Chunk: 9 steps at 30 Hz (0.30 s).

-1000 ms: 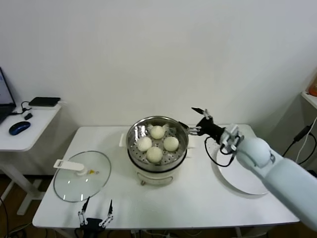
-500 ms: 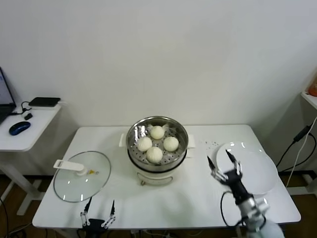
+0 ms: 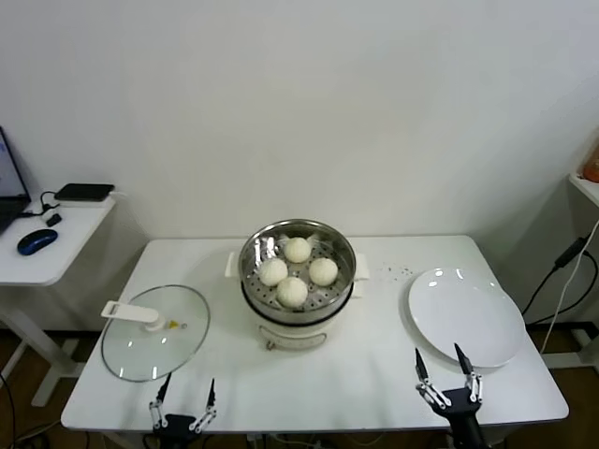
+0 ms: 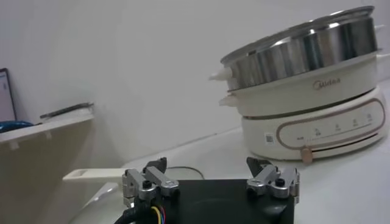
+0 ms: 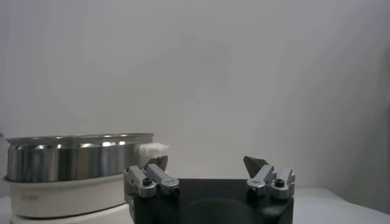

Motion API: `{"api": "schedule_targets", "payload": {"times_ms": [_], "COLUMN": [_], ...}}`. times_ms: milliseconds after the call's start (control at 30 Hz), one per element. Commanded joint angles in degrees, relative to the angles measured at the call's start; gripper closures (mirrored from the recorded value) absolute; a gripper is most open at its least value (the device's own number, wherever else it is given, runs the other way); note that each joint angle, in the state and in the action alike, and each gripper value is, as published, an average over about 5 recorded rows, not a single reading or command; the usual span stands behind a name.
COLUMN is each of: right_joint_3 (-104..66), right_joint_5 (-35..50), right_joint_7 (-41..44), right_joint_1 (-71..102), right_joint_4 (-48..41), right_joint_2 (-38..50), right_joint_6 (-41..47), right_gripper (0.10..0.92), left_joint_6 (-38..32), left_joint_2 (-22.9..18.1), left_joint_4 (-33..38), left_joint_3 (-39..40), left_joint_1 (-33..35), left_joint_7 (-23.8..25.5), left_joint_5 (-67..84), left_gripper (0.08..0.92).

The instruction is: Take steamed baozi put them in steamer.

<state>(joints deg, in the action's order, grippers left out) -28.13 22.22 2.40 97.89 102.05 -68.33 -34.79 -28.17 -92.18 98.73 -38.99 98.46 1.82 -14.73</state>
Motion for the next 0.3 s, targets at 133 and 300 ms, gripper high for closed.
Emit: {"api": "schedule_targets", "payload": {"times_ms": [133, 300], "right_joint_3": [-1.19, -0.44], "right_joint_5": [-0.91, -0.71], "right_joint_7": [-0.81, -1.13], "right_joint_1": [3.45, 3.40], "right_joint_4": [0.45, 0.72], "right_joint_2": [-2.94, -2.23], "right_joint_6": [-3.76, -3.41], "right_gripper": [0.203, 0.203], "left_joint_6": [-0.11, -0.12], "left_joint_2": [-0.29, -0.31], "left_joint_4": [0.29, 0.27], "left_joint_3": [0.01, -0.02], "left_joint_1": [0.22, 0.31], "left_joint_7": [0.00, 0.02], "left_joint_5": [-0.08, -0.08], "left_gripper": [0.177, 0.177]}}
